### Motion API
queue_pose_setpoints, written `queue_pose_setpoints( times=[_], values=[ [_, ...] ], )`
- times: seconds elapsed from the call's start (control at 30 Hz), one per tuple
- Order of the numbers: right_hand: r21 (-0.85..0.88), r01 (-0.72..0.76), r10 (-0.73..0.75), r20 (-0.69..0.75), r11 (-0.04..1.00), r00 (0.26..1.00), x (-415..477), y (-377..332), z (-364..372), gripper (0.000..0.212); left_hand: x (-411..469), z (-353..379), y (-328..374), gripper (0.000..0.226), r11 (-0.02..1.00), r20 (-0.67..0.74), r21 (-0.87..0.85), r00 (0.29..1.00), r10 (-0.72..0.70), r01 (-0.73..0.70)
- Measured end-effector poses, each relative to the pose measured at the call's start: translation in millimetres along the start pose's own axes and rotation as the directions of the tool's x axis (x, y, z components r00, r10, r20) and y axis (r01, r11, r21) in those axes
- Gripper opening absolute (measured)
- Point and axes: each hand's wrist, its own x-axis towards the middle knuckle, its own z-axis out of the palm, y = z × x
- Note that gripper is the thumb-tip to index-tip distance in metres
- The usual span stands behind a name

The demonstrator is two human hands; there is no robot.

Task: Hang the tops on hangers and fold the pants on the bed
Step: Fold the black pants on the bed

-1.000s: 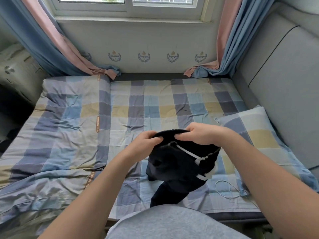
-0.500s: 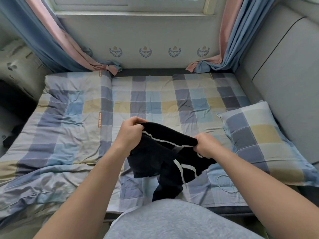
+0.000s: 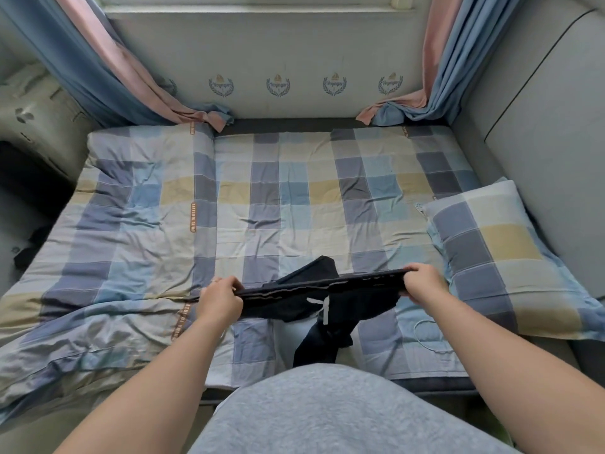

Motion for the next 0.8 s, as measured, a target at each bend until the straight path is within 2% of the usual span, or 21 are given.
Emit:
queue_pose_setpoints(
  times=[0.03, 0.07, 0.1, 0.13, 0.2, 0.27, 0.33, 0.43, 0.5, 0.53, 0.63, 0.67, 0.7, 0.73, 0.8],
  values=[
    [0.202, -0.115, 0.102, 0.07, 0.973, 0.992, -1, 3, 3, 0.035, -1, 6, -2, 0.032, 0.998, 0.042, -0.037, 0.997, -0.057, 0.059],
    [0.325, -0.203, 0.166, 0.14, 0.923, 0.976, -2, 6, 6, 0.03, -2, 12, -3, 0.03, 0.981, 0.083, -0.141, 0.989, -0.125, 0.136],
    [0.387, -0.264, 0.201, 0.196, 0.883, 0.96, -3, 11, 7, 0.022, -3, 18, -3, 0.029, 0.917, 0.133, -0.314, 0.968, -0.214, 0.246],
    [0.417, -0.308, 0.221, 0.244, 0.855, 0.944, -4, 16, 9, 0.013, -5, 22, -3, 0.026, 0.779, 0.209, -0.494, 0.923, -0.324, 0.385],
    [0.451, -0.389, 0.23, 0.368, 0.803, 0.901, -6, 25, 8, 0.003, -14, 28, -7, 0.019, 0.374, 0.421, -0.708, 0.783, -0.458, 0.599],
    [0.514, -0.493, 0.194, 0.528, 0.702, 0.827, -11, 34, 4, 0.012, -21, 33, -15, 0.019, 0.124, 0.574, -0.727, 0.697, -0.429, 0.675],
    [0.619, -0.578, 0.096, 0.634, 0.531, 0.767, -15, 42, 1, 0.025, -26, 35, -24, 0.024, -0.054, 0.678, -0.703, 0.645, -0.353, 0.71],
    [0.713, -0.622, -0.03, 0.664, 0.322, 0.747, -19, 53, 3, 0.031, -32, 36, -32, 0.024, -0.27, 0.751, -0.659, 0.63, -0.197, 0.702],
    [0.735, -0.599, -0.052, 0.644, 0.319, 0.763, -20, 59, 8, 0.04, -34, 36, -35, 0.019, -0.389, 0.757, -0.622, 0.648, -0.08, 0.679],
    [0.738, -0.563, -0.041, 0.619, 0.372, 0.784, -21, 60, 11, 0.041, -34, 36, -36, 0.017, -0.426, 0.749, -0.613, 0.661, -0.046, 0.665],
    [0.661, -0.339, -0.006, 0.462, 0.67, 0.887, -24, 56, 20, 0.034, -31, 34, -37, 0.024, -0.448, 0.724, -0.626, 0.689, -0.029, 0.639],
    [0.614, -0.263, -0.015, 0.409, 0.745, 0.913, -24, 55, 22, 0.032, -30, 36, -37, 0.028, -0.426, 0.715, -0.644, 0.698, -0.041, 0.635],
    [0.563, -0.193, -0.028, 0.359, 0.804, 0.933, -24, 54, 23, 0.029, -28, 40, -37, 0.031, -0.36, 0.699, -0.682, 0.712, -0.064, 0.637],
    [0.5, -0.113, -0.053, 0.307, 0.859, 0.95, -24, 53, 24, 0.025, -26, 44, -36, 0.032, -0.228, 0.664, -0.741, 0.739, -0.11, 0.632],
    [0.284, 0.098, -0.158, 0.195, 0.954, 0.968, -26, 49, 25, 0.014, -22, 53, -35, 0.026, 0.206, 0.49, -0.817, 0.837, -0.246, 0.539]
  ],
)
